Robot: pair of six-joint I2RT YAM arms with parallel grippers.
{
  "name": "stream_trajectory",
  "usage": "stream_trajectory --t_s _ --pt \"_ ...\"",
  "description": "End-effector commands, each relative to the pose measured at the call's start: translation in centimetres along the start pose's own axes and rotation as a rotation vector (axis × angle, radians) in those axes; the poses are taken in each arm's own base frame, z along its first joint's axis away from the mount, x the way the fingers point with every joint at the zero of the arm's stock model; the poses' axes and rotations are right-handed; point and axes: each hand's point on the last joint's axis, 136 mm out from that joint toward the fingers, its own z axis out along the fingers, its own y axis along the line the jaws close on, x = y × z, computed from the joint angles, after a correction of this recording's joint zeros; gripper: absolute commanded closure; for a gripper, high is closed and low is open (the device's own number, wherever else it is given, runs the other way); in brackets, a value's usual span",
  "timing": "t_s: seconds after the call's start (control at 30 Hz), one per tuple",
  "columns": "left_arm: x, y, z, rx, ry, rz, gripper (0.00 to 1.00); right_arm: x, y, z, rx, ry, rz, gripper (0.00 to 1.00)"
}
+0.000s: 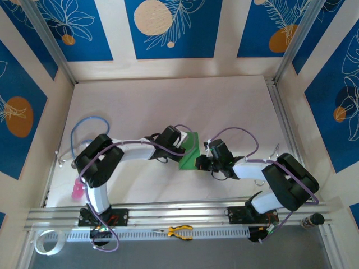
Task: Fold a paper plane with a square sheet of paper (pick it up from the middle)
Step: Fold the triangle a second time at the center of the table.
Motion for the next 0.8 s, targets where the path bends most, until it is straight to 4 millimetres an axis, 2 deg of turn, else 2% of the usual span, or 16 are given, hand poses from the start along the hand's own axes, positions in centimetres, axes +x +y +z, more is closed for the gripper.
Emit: stream_trajectory --t_s 0.0,0.13,0.33,0.43,0.57,0.77 --pt "1.0 0.6 0.6 -0.009 0.040 0.006 1.00 0.7 -0.8 -0.5 0.030 0.055 0.039 1.00" --pt "1.0 0.4 0.7 0.004 0.050 0.002 1.00 -1.3 1.4 -1.8 -0.076 0.025 0.073 0.97" --pt "1.2 0.3 0.9 0.011 0.059 -0.011 1.00 -3.7 3.7 -2.7 -0.240 0.106 0.270 0.99" --pt "1.1 0.4 0.9 0.010 0.062 -0.011 1.00 -4.0 3.9 -2.5 -0.217 0.128 0.392 1.00" --pt "1.2 0.4 0.9 0.007 0.061 -0.011 1.00 -4.2 4.7 -2.0 -0.214 0.153 0.458 1.00" --pt "1.3 0.4 1.2 0.012 0.067 -0.009 1.00 -4.0 4.8 0.0 -0.181 0.180 0.515 1.00"
